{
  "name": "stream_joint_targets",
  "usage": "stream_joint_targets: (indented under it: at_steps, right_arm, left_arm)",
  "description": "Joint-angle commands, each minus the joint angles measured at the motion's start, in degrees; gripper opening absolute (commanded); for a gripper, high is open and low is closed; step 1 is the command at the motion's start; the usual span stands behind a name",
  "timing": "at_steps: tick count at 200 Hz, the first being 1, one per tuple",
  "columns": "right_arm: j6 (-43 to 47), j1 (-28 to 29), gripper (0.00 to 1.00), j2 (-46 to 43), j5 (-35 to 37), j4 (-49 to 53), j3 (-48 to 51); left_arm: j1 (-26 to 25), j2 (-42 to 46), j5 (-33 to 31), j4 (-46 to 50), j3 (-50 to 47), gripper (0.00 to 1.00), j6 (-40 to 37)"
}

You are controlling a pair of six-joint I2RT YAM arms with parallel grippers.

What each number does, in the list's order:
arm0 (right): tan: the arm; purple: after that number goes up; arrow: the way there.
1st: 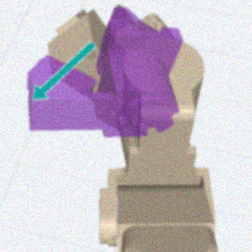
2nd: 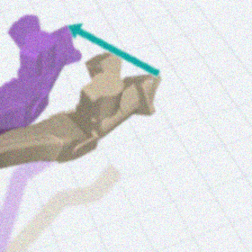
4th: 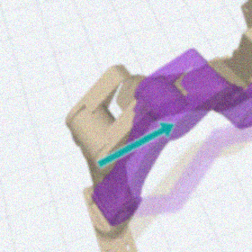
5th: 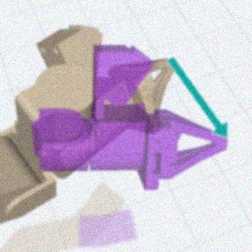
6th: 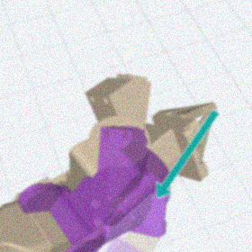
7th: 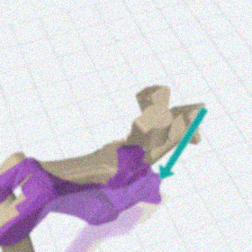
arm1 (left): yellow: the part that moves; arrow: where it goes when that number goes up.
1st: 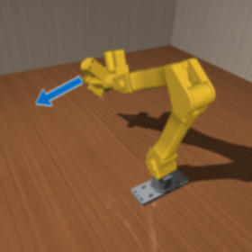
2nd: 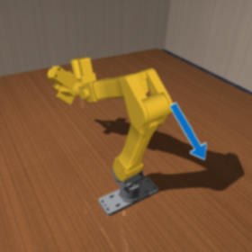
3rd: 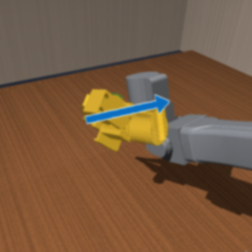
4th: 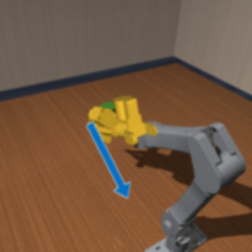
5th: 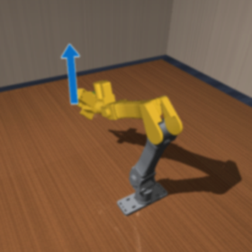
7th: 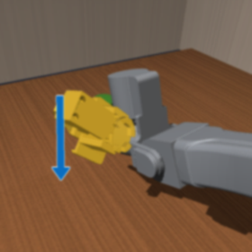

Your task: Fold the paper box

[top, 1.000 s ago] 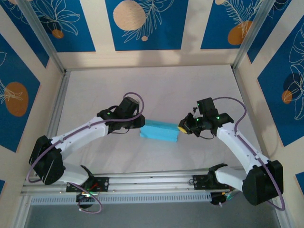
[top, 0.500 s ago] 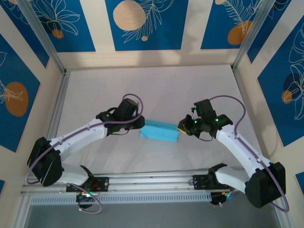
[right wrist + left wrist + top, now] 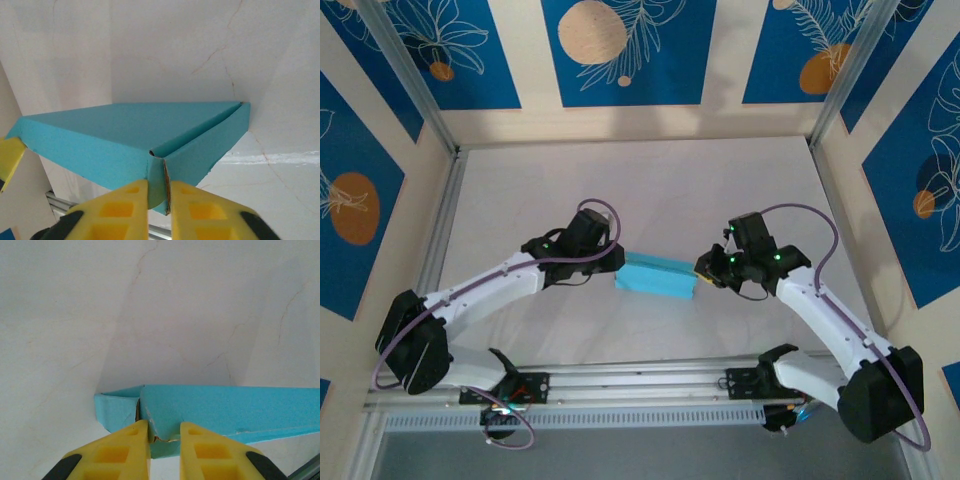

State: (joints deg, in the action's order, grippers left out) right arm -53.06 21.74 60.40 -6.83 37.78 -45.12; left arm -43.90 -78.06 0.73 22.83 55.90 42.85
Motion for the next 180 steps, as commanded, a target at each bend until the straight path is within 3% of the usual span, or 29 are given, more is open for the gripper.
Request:
stream_joint_targets:
  at_steps: [1,67,109,180]
  right_arm:
    - [-0.75,0.05,0.12,0.71,4.14,8.73,3.78]
    - [-3.47,-0.32,0.01,-0.81,1.77,6.45,6.63]
    - [-1.72,-0.23,0.06,-1.25,3.73,8.70,5.10]
    - [-0.93,0.11,0.07,-0.33,3.31,7.93,4.49]
  left_arm:
    - [-0.96,-2.81,-0.64,10.13,-4.13,0.18,-1.02]
    - [-1.03,-2.71,-0.48,10.01,-4.58,0.18,-1.15]
    - [-0.97,-0.72,-1.32,14.21,-0.17,0.41,-2.87]
    - [2.62,3.45,-2.24,16.76,1.21,0.46,-4.95]
